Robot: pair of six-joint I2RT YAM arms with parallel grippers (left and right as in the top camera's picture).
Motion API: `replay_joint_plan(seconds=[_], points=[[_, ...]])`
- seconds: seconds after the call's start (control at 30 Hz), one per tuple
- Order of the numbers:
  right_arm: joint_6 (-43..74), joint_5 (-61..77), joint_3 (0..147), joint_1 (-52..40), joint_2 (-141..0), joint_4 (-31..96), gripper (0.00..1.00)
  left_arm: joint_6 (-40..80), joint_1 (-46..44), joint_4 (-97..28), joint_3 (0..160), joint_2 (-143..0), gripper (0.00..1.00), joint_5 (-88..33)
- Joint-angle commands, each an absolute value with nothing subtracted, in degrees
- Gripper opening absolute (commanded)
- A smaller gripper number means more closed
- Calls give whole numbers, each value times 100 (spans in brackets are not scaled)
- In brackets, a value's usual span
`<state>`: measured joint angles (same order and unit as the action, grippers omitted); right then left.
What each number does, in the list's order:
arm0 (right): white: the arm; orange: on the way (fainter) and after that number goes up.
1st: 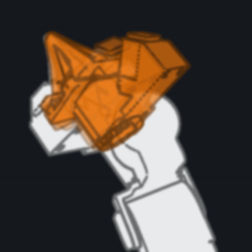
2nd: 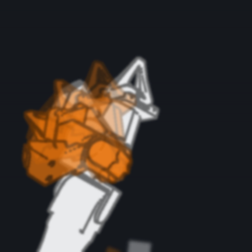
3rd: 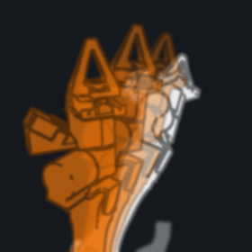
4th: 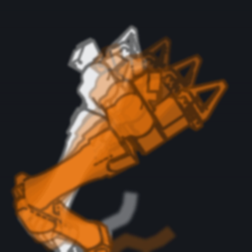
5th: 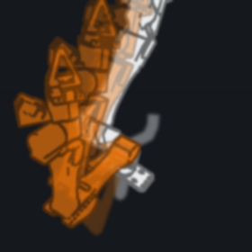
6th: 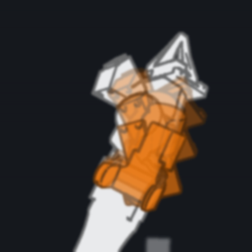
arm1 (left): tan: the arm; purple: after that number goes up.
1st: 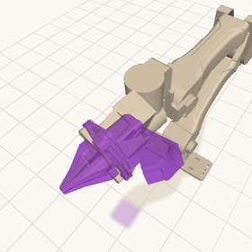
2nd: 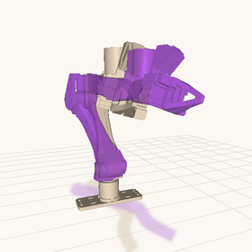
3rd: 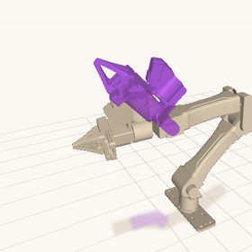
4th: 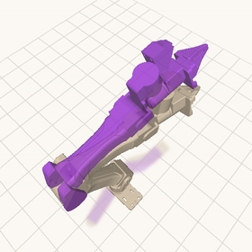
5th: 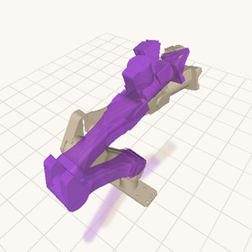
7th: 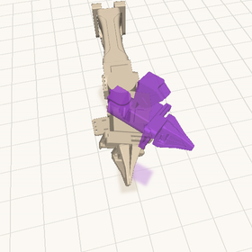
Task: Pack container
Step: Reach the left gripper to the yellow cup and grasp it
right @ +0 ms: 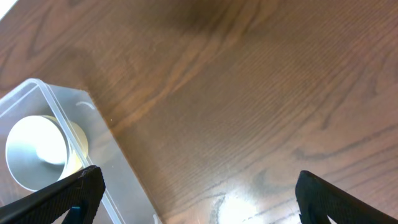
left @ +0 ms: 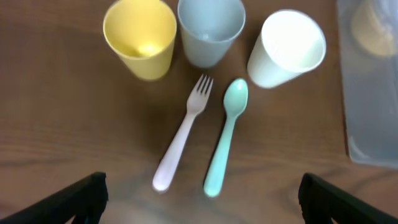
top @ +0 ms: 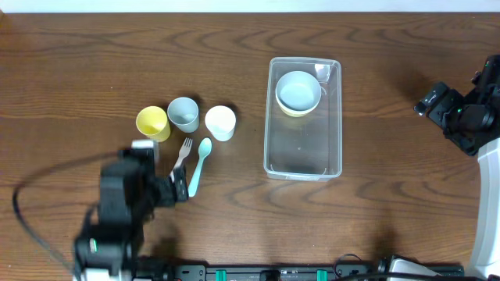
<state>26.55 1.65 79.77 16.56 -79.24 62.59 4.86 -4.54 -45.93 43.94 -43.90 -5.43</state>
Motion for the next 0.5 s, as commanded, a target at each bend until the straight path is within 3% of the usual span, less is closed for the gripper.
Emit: replay_joint_plan(seconds=[0.0,0.2,0.47], points=[[2718,152,7981,1682,-7889,6263,99,456,-401,-4930,5553,-5645,98,-384],[2718,154,7981,1682,-7889,6263,99,436,113,-5507,7526,-7623,98,-336],[2718,154,7981,1682,-7889,6263,99,1321,993,-5520,7843,-8493,98,-373]])
